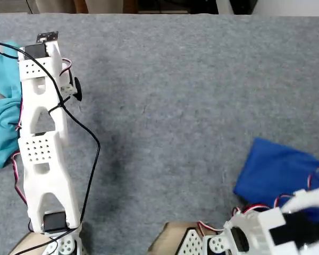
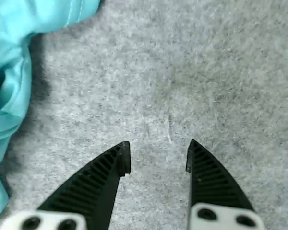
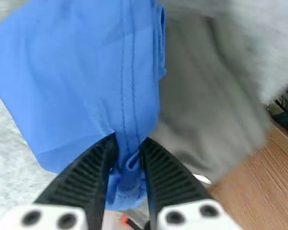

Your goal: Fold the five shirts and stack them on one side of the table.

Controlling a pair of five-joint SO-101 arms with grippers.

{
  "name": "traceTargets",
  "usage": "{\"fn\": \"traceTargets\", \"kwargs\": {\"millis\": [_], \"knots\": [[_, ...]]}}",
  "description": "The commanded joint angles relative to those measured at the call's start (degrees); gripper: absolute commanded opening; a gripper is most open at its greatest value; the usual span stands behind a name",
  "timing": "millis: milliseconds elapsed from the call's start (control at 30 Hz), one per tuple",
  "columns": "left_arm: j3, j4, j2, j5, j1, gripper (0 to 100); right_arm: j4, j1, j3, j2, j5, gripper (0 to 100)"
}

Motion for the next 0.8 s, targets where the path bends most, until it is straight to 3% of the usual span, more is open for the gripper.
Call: {"fn": "traceTargets", "kwargs": {"millis": [0, 167, 567, 767], "knots": [[-2.5, 0.5, -4.0, 0.0, -0.5, 20, 1.2, 9.5, 0.0, -4.9, 4.7, 0.5], [-2.6, 0.5, -4.0, 1.4, -0.4, 20, 1.2, 15.8, 0.6, -5.8, 9.6, 0.5], [-2.5, 0.6, -4.0, 2.5, -0.8, 20, 1.1, 18.9, 11.2, -12.2, 18.3, 1.6], [-2.6, 0.6, -4.0, 2.7, -0.8, 21, 1.1, 19.1, 12.6, -12.8, 18.5, 25.6]]}}
